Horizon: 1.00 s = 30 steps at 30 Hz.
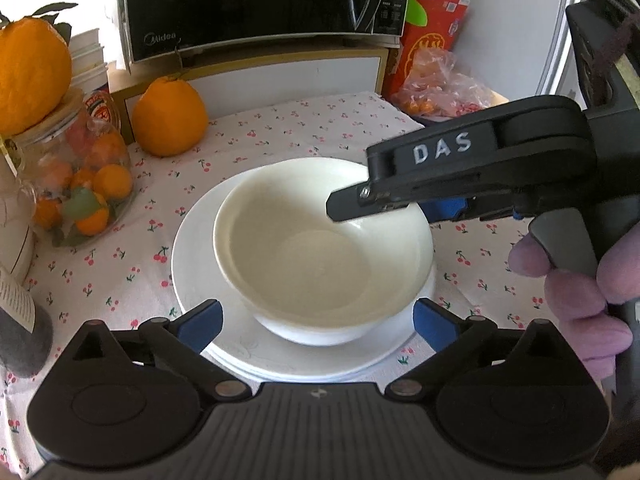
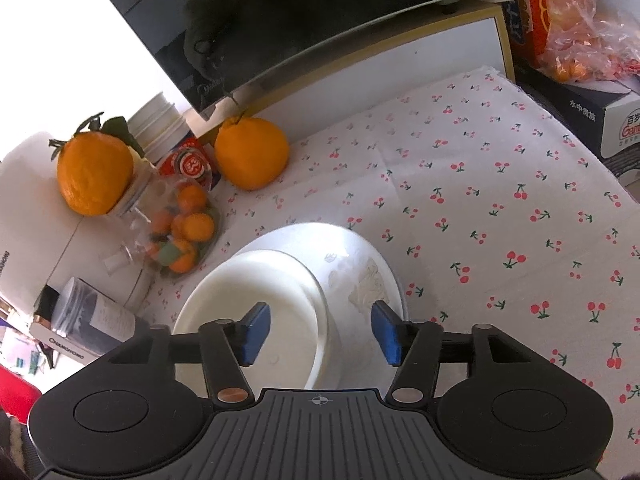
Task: Organize plates and bowls
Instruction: 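Open the right gripper and withdraw both grippers from the bowls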
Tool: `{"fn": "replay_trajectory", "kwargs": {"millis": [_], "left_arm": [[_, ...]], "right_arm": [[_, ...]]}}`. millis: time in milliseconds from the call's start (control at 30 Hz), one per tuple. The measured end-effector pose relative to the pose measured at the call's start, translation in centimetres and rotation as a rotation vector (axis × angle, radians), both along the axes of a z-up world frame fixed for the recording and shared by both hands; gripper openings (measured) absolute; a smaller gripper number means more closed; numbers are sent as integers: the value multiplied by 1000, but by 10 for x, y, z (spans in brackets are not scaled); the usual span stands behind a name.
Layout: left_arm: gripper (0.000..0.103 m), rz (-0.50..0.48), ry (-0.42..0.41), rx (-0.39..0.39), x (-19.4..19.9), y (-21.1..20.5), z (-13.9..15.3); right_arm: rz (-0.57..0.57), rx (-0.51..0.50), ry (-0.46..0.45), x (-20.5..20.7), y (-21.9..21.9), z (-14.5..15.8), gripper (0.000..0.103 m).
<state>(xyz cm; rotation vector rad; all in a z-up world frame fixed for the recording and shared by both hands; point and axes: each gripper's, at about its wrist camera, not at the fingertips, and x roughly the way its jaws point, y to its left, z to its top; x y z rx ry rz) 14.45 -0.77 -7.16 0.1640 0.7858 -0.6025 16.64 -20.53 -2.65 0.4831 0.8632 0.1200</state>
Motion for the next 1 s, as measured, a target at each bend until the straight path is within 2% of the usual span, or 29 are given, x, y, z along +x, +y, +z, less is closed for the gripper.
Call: {"fn": "replay_trajectory", "kwargs": {"millis": [67, 200, 467, 767, 1000], "left_arm": [[102, -10, 5, 6, -3, 1, 1], [102, -31, -1, 30, -10, 2, 3], [102, -32, -21, 25, -23, 6, 13], [102, 87, 41, -2, -30, 21, 17], [102, 188, 109, -24, -36, 28, 17]], "right_arm": [[-1, 4, -4, -1, -2, 2, 63], [4, 7, -17, -5, -5, 8, 63], [8, -6, -30, -13, -11, 19, 71], [-8, -31, 3, -29, -22, 25, 73], [34, -71, 31, -46, -18, 31, 73]]}}
